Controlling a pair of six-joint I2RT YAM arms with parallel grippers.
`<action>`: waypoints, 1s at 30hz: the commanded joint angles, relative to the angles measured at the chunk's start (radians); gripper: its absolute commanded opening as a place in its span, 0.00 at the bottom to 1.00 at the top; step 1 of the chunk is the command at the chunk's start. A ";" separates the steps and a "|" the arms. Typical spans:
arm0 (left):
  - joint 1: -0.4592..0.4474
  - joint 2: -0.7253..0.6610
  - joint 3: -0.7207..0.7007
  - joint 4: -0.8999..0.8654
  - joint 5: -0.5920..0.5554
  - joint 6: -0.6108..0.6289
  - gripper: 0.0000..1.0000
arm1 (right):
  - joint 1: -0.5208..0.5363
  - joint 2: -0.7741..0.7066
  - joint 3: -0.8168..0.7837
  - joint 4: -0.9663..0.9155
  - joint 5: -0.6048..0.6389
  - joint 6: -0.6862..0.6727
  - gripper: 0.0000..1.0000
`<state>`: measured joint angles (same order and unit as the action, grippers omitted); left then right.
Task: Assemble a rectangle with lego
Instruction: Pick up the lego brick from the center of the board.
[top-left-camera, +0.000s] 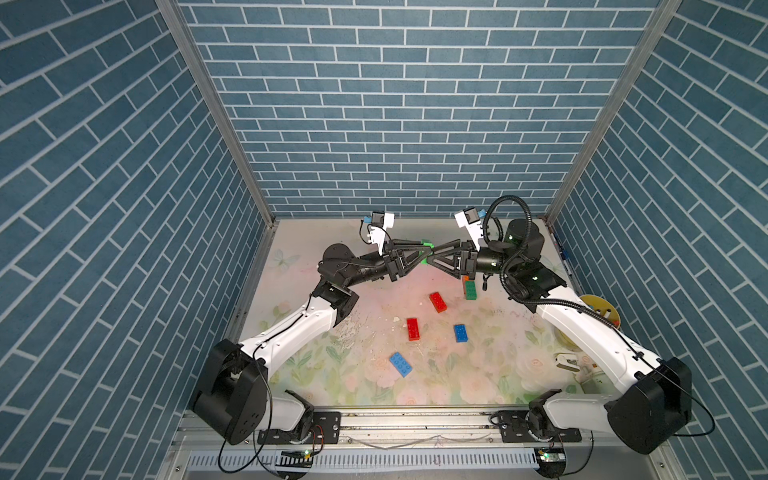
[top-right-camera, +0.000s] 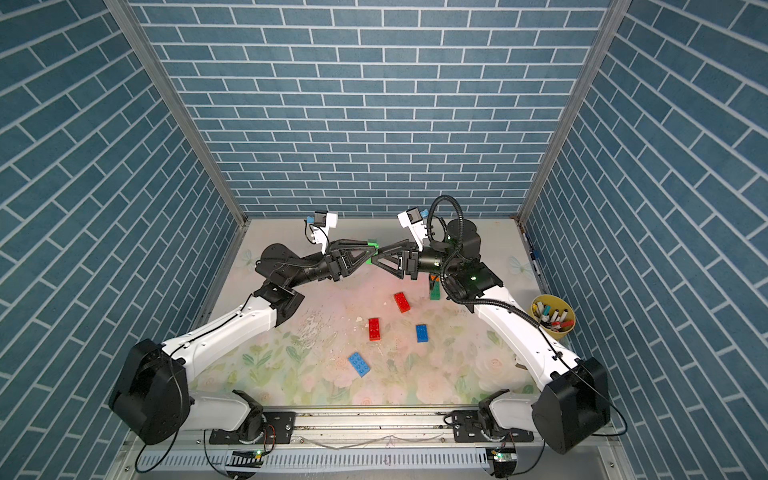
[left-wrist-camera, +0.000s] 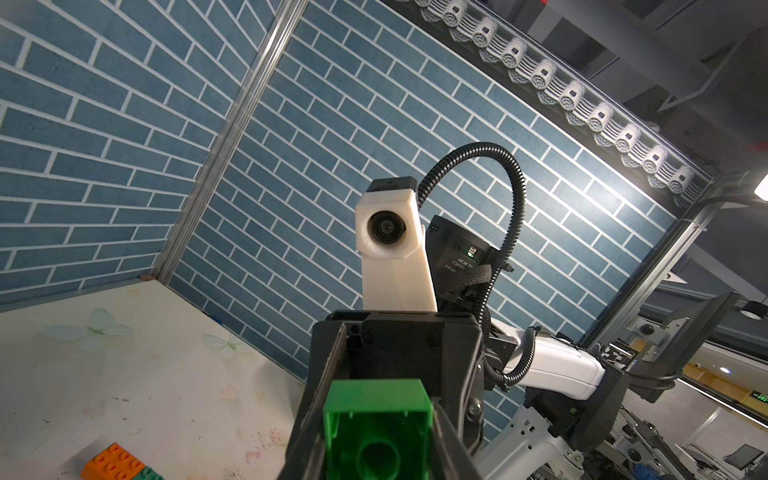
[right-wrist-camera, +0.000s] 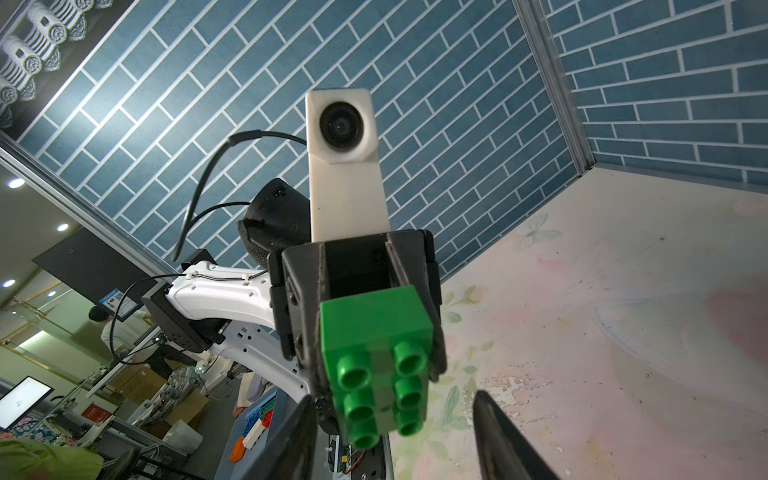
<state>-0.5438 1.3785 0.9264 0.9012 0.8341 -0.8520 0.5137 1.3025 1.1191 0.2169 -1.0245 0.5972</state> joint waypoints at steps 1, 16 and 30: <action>-0.003 0.005 0.016 0.062 0.014 -0.018 0.12 | 0.008 0.011 0.023 0.051 0.000 -0.008 0.59; -0.024 0.045 0.031 0.094 -0.001 -0.033 0.12 | 0.032 0.029 0.028 0.134 0.027 0.064 0.51; -0.030 0.052 0.014 0.103 -0.004 -0.033 0.26 | 0.031 0.000 0.041 -0.016 0.142 -0.001 0.21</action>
<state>-0.5533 1.4254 0.9390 0.9916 0.7982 -0.9020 0.5388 1.3193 1.1213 0.2550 -0.9882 0.6300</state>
